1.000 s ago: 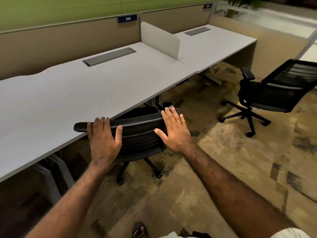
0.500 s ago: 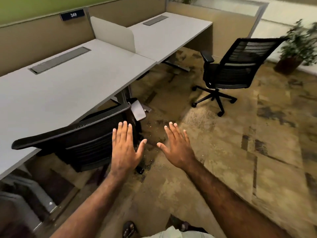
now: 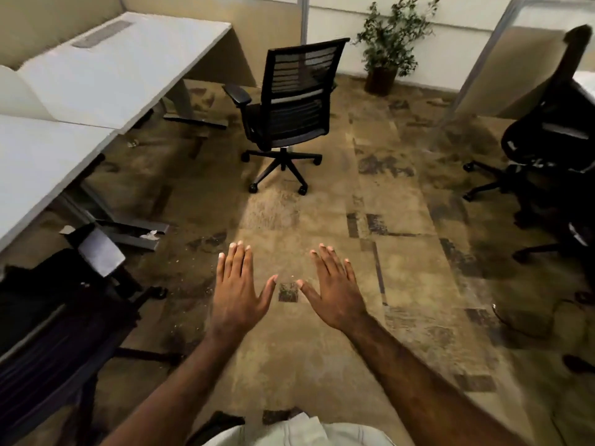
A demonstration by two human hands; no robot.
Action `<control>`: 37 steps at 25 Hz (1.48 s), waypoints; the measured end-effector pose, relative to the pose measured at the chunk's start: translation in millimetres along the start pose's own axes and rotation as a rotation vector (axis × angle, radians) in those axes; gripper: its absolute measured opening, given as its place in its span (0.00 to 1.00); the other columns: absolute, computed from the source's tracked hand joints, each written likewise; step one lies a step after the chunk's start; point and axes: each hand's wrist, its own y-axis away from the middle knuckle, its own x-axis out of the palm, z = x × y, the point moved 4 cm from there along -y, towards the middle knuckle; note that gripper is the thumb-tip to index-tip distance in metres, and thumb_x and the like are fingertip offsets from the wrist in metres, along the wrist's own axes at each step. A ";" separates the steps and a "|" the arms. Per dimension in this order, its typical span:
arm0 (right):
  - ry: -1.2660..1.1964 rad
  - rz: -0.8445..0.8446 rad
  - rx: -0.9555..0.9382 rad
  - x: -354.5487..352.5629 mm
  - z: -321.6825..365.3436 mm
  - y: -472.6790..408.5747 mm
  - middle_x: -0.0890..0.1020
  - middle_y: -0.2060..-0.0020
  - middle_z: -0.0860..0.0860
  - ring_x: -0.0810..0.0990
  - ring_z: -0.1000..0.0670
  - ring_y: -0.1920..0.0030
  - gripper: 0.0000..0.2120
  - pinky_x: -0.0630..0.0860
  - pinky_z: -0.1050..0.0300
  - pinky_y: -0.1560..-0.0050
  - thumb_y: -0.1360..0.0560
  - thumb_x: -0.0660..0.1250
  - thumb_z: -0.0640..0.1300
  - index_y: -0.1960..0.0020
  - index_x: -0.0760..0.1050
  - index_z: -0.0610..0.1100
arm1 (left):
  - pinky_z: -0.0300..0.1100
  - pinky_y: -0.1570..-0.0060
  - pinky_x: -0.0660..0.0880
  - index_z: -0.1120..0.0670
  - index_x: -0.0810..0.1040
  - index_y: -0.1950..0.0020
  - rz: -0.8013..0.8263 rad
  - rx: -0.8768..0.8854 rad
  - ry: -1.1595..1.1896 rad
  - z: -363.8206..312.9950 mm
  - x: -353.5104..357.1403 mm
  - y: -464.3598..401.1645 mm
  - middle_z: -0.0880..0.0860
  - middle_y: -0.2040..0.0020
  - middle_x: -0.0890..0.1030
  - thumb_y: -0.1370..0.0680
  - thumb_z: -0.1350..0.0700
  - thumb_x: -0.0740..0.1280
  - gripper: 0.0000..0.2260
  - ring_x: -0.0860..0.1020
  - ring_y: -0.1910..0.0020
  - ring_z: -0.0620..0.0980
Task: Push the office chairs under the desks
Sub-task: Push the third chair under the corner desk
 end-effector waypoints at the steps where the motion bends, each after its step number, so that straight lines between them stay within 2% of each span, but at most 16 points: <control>1: -0.004 -0.003 0.039 -4.7 -21.1 0.3 0.47 0.11 0.50 0.41 0.51 0.12 0.39 0.39 0.41 0.13 0.14 0.51 0.69 0.11 0.48 0.49 | 0.58 0.14 0.50 0.61 0.59 0.15 0.027 0.028 0.005 -17.0 9.6 -12.6 0.61 0.14 0.60 0.17 0.30 0.49 0.42 0.53 0.13 0.57; 5: -0.016 -0.029 0.134 -18.9 -73.0 0.8 0.45 0.11 0.51 0.39 0.52 0.12 0.41 0.38 0.42 0.14 0.15 0.49 0.71 0.11 0.46 0.49 | 0.56 0.14 0.47 0.61 0.56 0.14 0.099 0.111 0.025 -62.9 33.4 -49.4 0.60 0.13 0.56 0.17 0.30 0.50 0.42 0.50 0.13 0.56; 9: -0.028 -0.070 0.255 -33.8 -134.7 -27.5 0.46 0.11 0.51 0.39 0.51 0.12 0.41 0.38 0.42 0.14 0.15 0.50 0.71 0.11 0.47 0.48 | 0.57 0.14 0.48 0.62 0.58 0.15 0.151 0.232 0.082 -114.8 68.2 -117.7 0.61 0.14 0.58 0.17 0.32 0.51 0.42 0.51 0.13 0.58; 16: -0.008 -0.068 0.369 -66.0 -226.1 -129.0 0.46 0.11 0.50 0.40 0.50 0.12 0.42 0.39 0.40 0.14 0.15 0.49 0.72 0.11 0.47 0.48 | 0.57 0.14 0.46 0.62 0.57 0.15 0.215 0.354 0.082 -172.4 136.0 -265.3 0.61 0.14 0.58 0.17 0.32 0.52 0.41 0.51 0.13 0.58; 19: 0.013 -0.095 0.404 -90.5 -258.1 -180.3 0.48 0.11 0.50 0.41 0.50 0.12 0.42 0.36 0.43 0.16 0.16 0.46 0.74 0.11 0.48 0.49 | 0.56 0.14 0.46 0.63 0.58 0.15 0.173 0.402 0.090 -195.1 147.4 -331.3 0.62 0.14 0.59 0.16 0.32 0.53 0.41 0.53 0.13 0.58; 21: 0.016 -0.118 0.423 -104.6 -277.7 -211.3 0.47 0.11 0.50 0.40 0.50 0.12 0.42 0.35 0.44 0.16 0.16 0.47 0.74 0.11 0.48 0.49 | 0.57 0.14 0.48 0.64 0.61 0.16 0.148 0.427 0.109 -211.0 153.5 -368.6 0.62 0.15 0.62 0.16 0.33 0.55 0.40 0.55 0.14 0.59; 26: -0.033 -0.154 0.449 -130.4 -320.4 -284.0 0.47 0.11 0.52 0.40 0.51 0.12 0.41 0.37 0.42 0.15 0.15 0.48 0.73 0.11 0.47 0.50 | 0.60 0.15 0.54 0.64 0.63 0.17 0.118 0.438 0.140 -244.5 170.6 -454.3 0.63 0.16 0.64 0.17 0.35 0.58 0.39 0.57 0.14 0.60; 30: -0.033 -0.142 0.418 -140.2 -366.6 -353.1 0.47 0.11 0.51 0.39 0.51 0.12 0.41 0.36 0.43 0.15 0.15 0.49 0.72 0.11 0.48 0.49 | 0.60 0.15 0.52 0.64 0.60 0.16 0.143 0.423 0.073 -264.4 200.8 -524.1 0.62 0.15 0.61 0.16 0.35 0.57 0.39 0.53 0.13 0.59; 37: -0.049 -0.077 0.269 -172.8 -448.3 -498.3 0.46 0.11 0.51 0.39 0.50 0.12 0.41 0.35 0.43 0.15 0.15 0.48 0.72 0.11 0.47 0.49 | 0.57 0.14 0.48 0.62 0.58 0.15 0.133 0.266 0.014 -293.8 240.5 -638.4 0.61 0.14 0.59 0.16 0.33 0.53 0.41 0.51 0.13 0.57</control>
